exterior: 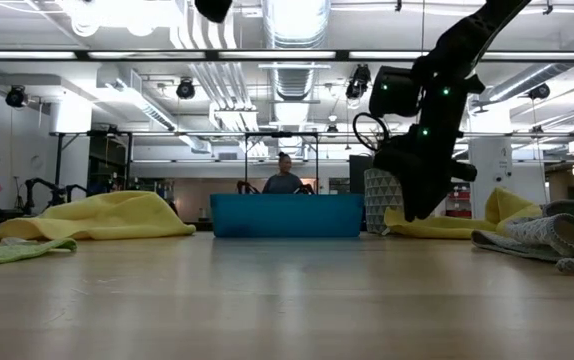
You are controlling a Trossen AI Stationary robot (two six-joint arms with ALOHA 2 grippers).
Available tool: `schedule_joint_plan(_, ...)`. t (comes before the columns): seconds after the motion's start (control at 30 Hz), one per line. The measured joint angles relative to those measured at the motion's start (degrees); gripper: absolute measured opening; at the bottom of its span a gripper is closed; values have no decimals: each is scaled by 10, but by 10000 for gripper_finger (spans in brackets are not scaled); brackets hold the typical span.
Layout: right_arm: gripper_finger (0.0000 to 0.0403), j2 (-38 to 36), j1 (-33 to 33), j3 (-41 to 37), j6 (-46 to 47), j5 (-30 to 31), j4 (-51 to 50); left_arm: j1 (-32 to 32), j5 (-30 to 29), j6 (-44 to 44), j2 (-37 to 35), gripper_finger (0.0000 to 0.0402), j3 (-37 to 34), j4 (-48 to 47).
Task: Fold microfiber towels
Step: Fold the right yellow microfiber cloth
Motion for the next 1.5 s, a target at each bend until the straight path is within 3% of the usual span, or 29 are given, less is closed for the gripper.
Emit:
schedule_joint_plan(0.23,203,7,0,0,8,-5,17,-18,-12,24,0,0,-1,9)
schedule_joint_plan(0.43,204,48,0,-3,-2,0,63,-18,-12,24,0,0,-3,8)
schedule_joint_plan(0.57,167,76,1,1,-8,-2,76,-18,-12,24,0,0,-3,8)
schedule_joint_plan(0.77,47,83,10,2,-19,-7,74,-19,-12,24,0,0,-6,7)
schedule_joint_plan(0.83,20,66,19,1,-30,-2,62,-19,-11,22,0,0,-9,7)
schedule_joint_plan(1.17,9,-101,89,42,-122,-62,-94,-19,-11,-36,0,0,-10,4)
schedule_joint_plan(1.37,9,-196,121,94,-169,-178,-95,-17,-11,-28,0,0,-6,9)
schedule_joint_plan(1.5,8,-226,137,123,-207,-222,-61,-14,-11,-17,0,0,-2,11)
